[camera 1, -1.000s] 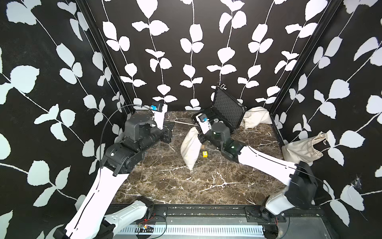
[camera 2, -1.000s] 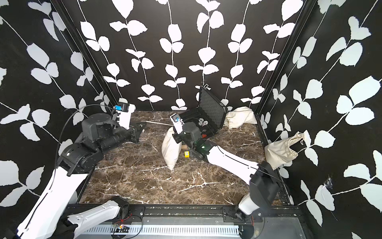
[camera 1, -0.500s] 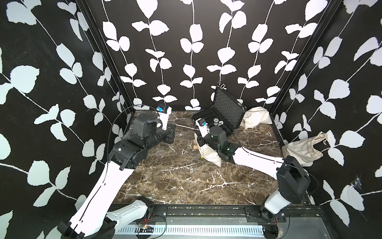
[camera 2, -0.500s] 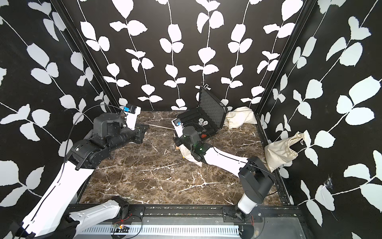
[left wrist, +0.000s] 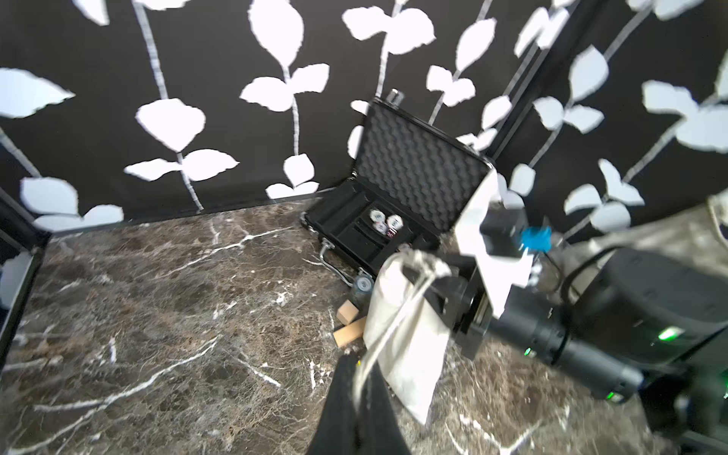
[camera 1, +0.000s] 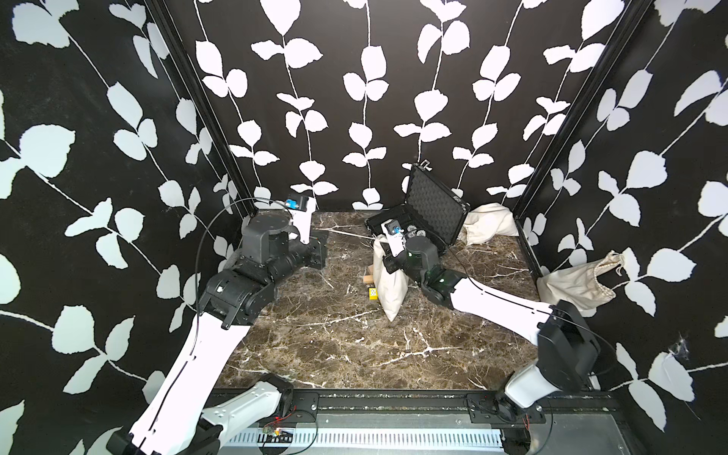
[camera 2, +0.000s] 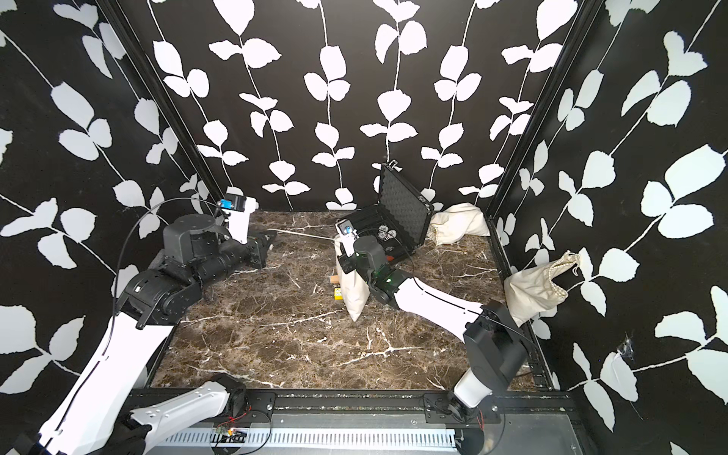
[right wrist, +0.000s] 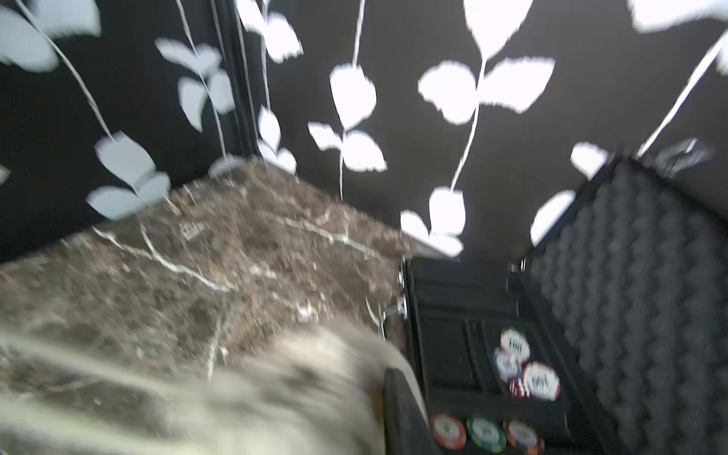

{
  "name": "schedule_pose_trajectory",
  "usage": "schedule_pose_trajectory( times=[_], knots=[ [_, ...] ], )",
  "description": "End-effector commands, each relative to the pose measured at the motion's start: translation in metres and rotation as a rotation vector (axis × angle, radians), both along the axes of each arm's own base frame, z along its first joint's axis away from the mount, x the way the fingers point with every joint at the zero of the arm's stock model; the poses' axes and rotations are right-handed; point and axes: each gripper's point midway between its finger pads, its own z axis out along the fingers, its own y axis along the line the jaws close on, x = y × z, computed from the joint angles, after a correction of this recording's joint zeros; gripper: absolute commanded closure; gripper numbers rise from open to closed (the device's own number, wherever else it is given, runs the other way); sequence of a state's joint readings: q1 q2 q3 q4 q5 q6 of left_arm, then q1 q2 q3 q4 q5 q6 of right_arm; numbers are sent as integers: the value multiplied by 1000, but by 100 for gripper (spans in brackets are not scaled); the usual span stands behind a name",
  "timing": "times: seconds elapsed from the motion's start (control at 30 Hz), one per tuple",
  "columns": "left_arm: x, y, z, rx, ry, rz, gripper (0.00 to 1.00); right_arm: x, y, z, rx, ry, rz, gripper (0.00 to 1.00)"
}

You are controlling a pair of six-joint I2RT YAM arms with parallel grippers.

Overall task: Close the soil bag
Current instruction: Frap the soil bag at the center of the board.

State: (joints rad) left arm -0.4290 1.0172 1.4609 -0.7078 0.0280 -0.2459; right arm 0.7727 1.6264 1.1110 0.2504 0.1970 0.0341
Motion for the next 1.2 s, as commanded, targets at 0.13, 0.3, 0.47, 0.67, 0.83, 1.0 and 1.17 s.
schedule_pose_trajectory(
  times=[0.13,0.3,0.47,0.67,0.83,1.0,1.17],
  knots=[
    [14,70,73,-388,-214,185,100,12,-99,-135,-329,311,-302,82],
    [27,67,60,-399,-179,162,100,6,-80,-103,-249,272,-195,92],
    [32,43,53,-407,-142,17,100,-22,-29,-60,-137,200,85,70],
    [30,35,55,-391,-135,-40,100,-53,39,27,-2,78,394,34],
    [30,30,57,-409,-126,-69,100,-55,85,67,35,41,507,23],
    [29,27,57,-424,-122,-89,100,-60,122,94,66,-6,554,17],
    [29,26,57,-425,-124,-98,100,-46,140,110,72,-36,508,27]
  ],
)
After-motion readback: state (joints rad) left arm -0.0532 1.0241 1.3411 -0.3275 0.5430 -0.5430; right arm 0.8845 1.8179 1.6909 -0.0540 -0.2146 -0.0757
